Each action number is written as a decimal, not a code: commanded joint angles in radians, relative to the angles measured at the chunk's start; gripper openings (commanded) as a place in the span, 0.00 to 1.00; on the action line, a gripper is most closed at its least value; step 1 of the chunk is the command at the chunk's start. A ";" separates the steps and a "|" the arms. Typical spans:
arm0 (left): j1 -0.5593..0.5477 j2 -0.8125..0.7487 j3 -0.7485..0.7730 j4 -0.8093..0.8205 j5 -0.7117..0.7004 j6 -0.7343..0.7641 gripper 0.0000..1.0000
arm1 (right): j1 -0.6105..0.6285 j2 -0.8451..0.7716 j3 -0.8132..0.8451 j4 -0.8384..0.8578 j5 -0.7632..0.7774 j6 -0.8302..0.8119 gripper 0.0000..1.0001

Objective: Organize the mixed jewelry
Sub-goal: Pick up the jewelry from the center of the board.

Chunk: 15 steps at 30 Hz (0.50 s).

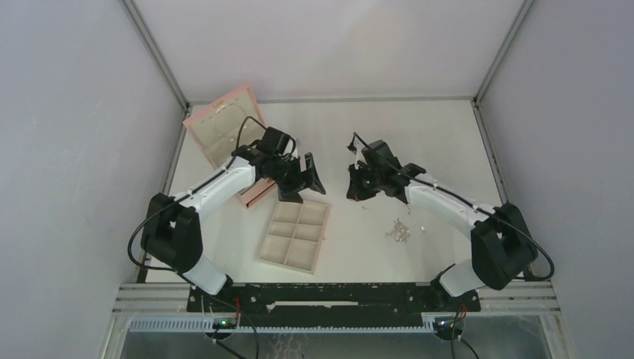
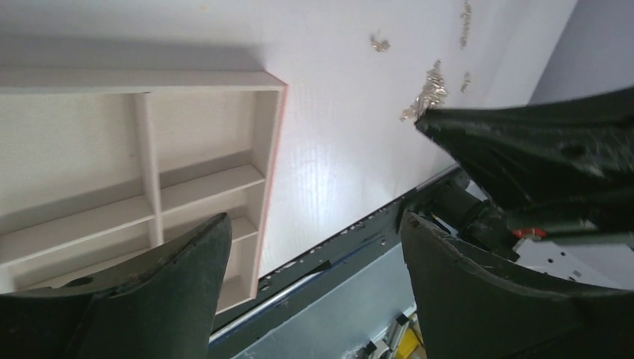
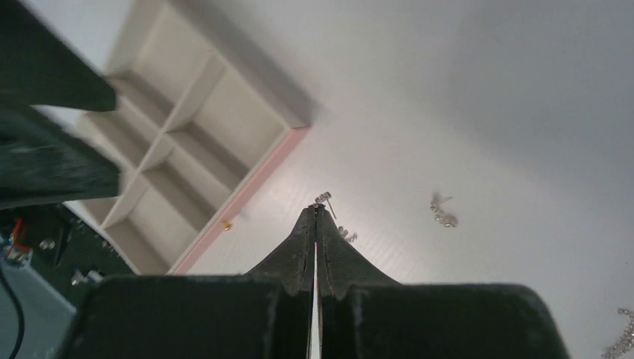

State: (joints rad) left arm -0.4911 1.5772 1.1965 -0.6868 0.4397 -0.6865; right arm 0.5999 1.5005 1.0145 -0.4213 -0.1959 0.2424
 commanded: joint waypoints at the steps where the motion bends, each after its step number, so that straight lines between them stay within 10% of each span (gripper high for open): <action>1: -0.033 0.000 0.043 0.083 0.073 -0.070 0.87 | 0.010 -0.111 -0.015 0.070 -0.119 -0.080 0.00; 15: -0.030 -0.052 0.033 0.244 0.113 -0.268 0.78 | 0.069 -0.239 -0.074 0.078 -0.271 -0.303 0.00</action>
State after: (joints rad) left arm -0.5236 1.5677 1.1999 -0.4980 0.5117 -0.8879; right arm 0.6571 1.3155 0.9886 -0.3946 -0.3813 0.0692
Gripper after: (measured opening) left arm 0.791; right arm 0.006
